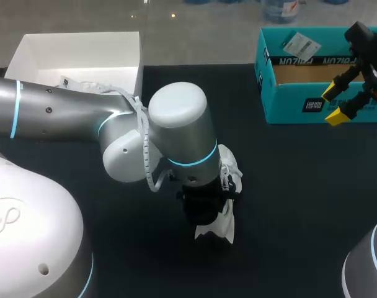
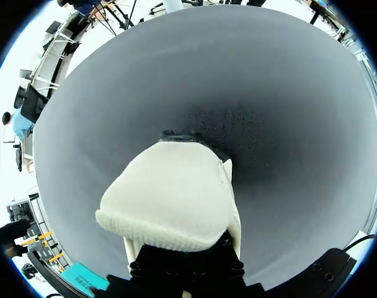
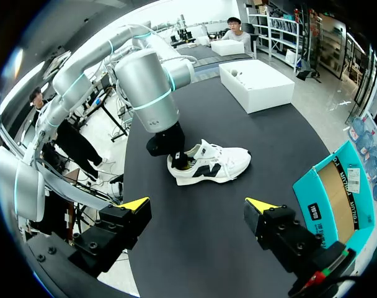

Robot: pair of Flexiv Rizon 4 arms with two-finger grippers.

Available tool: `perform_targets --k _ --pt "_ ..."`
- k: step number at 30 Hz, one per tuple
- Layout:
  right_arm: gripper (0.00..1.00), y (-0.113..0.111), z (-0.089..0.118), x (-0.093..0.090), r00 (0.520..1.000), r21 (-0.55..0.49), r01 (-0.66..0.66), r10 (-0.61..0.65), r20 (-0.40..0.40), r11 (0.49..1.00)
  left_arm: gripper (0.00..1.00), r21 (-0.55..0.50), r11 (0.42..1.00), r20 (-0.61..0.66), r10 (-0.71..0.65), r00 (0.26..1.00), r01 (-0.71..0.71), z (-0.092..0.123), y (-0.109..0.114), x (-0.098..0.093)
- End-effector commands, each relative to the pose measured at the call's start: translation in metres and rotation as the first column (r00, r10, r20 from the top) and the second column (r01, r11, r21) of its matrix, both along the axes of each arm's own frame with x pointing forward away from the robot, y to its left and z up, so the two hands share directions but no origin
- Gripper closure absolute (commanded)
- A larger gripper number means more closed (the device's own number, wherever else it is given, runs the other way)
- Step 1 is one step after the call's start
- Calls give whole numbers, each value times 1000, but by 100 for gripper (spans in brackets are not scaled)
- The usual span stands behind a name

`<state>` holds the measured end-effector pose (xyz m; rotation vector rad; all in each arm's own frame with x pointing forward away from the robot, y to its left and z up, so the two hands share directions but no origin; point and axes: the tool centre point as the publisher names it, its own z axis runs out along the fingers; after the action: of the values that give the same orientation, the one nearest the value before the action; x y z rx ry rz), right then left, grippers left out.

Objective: Take the shoe out of the shoebox, open the shoe tongue, remove and reinsert the insole, then place the shoe into the shoebox

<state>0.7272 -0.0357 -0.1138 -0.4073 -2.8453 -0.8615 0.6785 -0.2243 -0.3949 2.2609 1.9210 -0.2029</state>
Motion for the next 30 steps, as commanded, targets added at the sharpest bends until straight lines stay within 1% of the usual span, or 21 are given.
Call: perform_targets --k 1,3,6,10,12,17,24,30 --pt "0 1 -1 2 1000 -3 -1 1 -2 1000 100 -2 1000 31 -9 999 9 12 0 4" --pt "0 1 -1 2 1000 -3 -1 1 -2 1000 100 -9 1000 45 -12 999 13 21 1 1" --pt "0 1 -1 2 1000 -3 -1 1 -2 1000 100 -20 1000 52 -13 999 14 27 -5 8" --pt "0 1 -1 2 1000 -3 -1 1 -2 1000 100 -25 999 62 -19 998 21 37 -8 4" --pt "0 1 -1 2 1000 -3 -1 1 -2 1000 100 -20 999 65 -25 998 27 35 -10 8" --pt "0 1 -1 2 1000 -3 -1 1 -2 1000 100 -7 999 69 -38 997 38 29 -12 6" --pt "0 1 -1 2 1000 -3 -1 1 -2 1000 100 32 998 75 -48 996 46 7 -12 7" --pt "0 1 -1 2 1000 -3 -1 1 -2 1000 100 60 997 85 -51 995 46 -2 -12 9"
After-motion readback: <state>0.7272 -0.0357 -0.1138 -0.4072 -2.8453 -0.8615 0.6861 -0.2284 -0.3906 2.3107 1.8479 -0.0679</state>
